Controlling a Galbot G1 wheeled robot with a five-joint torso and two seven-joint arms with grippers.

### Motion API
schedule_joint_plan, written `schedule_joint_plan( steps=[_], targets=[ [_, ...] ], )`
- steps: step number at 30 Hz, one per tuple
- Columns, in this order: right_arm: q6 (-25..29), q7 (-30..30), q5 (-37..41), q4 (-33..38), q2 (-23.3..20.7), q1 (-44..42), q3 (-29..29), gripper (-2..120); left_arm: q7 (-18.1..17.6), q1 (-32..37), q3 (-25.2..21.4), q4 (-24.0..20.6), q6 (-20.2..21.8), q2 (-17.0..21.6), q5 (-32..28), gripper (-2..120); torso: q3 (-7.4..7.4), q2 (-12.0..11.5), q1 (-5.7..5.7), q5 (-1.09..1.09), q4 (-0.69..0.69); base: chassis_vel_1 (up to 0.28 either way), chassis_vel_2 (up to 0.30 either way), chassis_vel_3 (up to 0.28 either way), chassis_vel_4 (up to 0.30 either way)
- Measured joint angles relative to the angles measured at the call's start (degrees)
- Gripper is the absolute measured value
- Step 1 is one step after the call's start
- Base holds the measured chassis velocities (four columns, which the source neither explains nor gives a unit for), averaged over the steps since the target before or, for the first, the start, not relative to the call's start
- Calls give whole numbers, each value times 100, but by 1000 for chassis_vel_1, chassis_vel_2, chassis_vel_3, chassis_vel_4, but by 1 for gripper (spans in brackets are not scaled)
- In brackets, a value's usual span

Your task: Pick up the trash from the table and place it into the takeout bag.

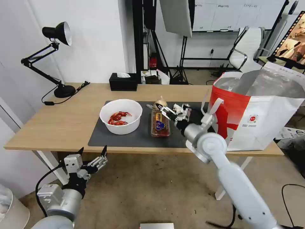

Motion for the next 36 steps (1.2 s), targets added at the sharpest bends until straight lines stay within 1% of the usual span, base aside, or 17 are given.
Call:
schedule_joint_plan(
  steps=[2, 4, 6, 7, 9, 14, 15, 18, 19, 22, 24, 26, 27, 29, 30, 34, 36],
  targets=[
    [62, -651, -808, -480, -241, 524, -472, 70, 2, -47, 7, 24, 0, 41, -40, 100, 0, 0, 1, 1, 0, 0, 0, 0, 0],
    [82, -775, -996, -668, -287, 715, -632, 67, 2, -59, 12, 33, 0, 51, -57, 100, 0, 0, 1, -1, 0, 0, 0, 0, 0],
    [90, -1014, -1328, -1095, -298, 1061, -908, 57, 7, -89, 40, 62, 5, 73, -142, 100, 0, 0, 1, 0, 0, 0, 0, 0, 0],
    [90, -1014, -1328, -1095, -298, 1061, -908, 57, 7, -89, 40, 62, 5, 73, -142, 100, 0, 0, 1, 0, 0, 0, 0, 0, 0],
    [9, -1283, -1531, -1502, -254, 1354, -1111, 46, 26, -126, 90, 93, 63, 144, -446, 100, 0, -1, 0, -1, 1, 0, 0, 0, 0],
    [-77, -1762, -1593, -2050, -147, 1654, -1401, 27, 15, -206, 139, 100, 330, 360, -1139, 100, 0, 0, 0, -1, 0, 0, 0, 0, 0],
    [-77, -1762, -1593, -2050, -147, 1654, -1401, 27, 15, -206, 139, 100, 330, 360, -1139, 100, 0, 0, 0, -1, 0, 0, 0, 0, 0],
    [-82, -1854, -1576, -2389, 0, 1800, -1547, 12, 4, -312, 207, 44, 428, 627, -1759, 100, 0, 0, 0, 0, 1, 0, 0, 0, 0],
    [-82, -1854, -1576, -2389, 0, 1800, -1547, 12, 4, -312, 207, 44, 428, 627, -1759, 100, 0, 0, 0, 0, 1, 0, 0, 0, 0],
    [-93, -1893, -1545, -2591, 108, 1915, -1656, 0, 4, -452, 292, 53, 375, 879, -2144, 100, 0, 0, 0, 0, 0, 0, 0, 0, 0],
    [-116, -1917, -1534, -2640, 131, 1951, -1694, 0, 4, -515, 339, 83, 302, 981, -2345, 100, 0, 0, 0, -1, 1, 0, 0, 0, 0],
    [-156, -1967, -1524, -2696, 142, 1990, -1741, 0, 0, -665, 514, 204, -65, 1199, -2780, 100, 0, 0, 0, -1, 1, 0, 0, 0, 0],
    [-156, -1967, -1524, -2696, 142, 1990, -1741, 0, 0, -665, 514, 204, -65, 1199, -2780, 100, 0, 0, 0, -1, 1, 0, 0, 0, 0],
    [-164, -1974, -1516, -2696, 99, 1991, -1746, 0, -108, -844, 712, 341, -386, 1532, -3602, 100, 0, 0, 0, -1, 0, 0, 0, 0, 0],
    [-164, -1974, -1516, -2696, 99, 1991, -1746, 0, -108, -844, 712, 341, -386, 1532, -3602, 100, 0, 0, 0, -1, 0, 0, 0, 0, 0],
    [-166, -1976, -1503, -2652, 35, 1984, -1739, 0, -241, -1069, 839, 467, -469, 1855, -4291, 100, 0, 0, 0, -1, 0, 0, 0, 0, 0],
    [-172, -1991, -1495, -2588, -7, 1971, -1738, 0, -396, -1383, 991, 658, -487, 2047, -4820, 100, 0, 0, 0, -2, 0, 0, 0, 0, 0]
  ],
)
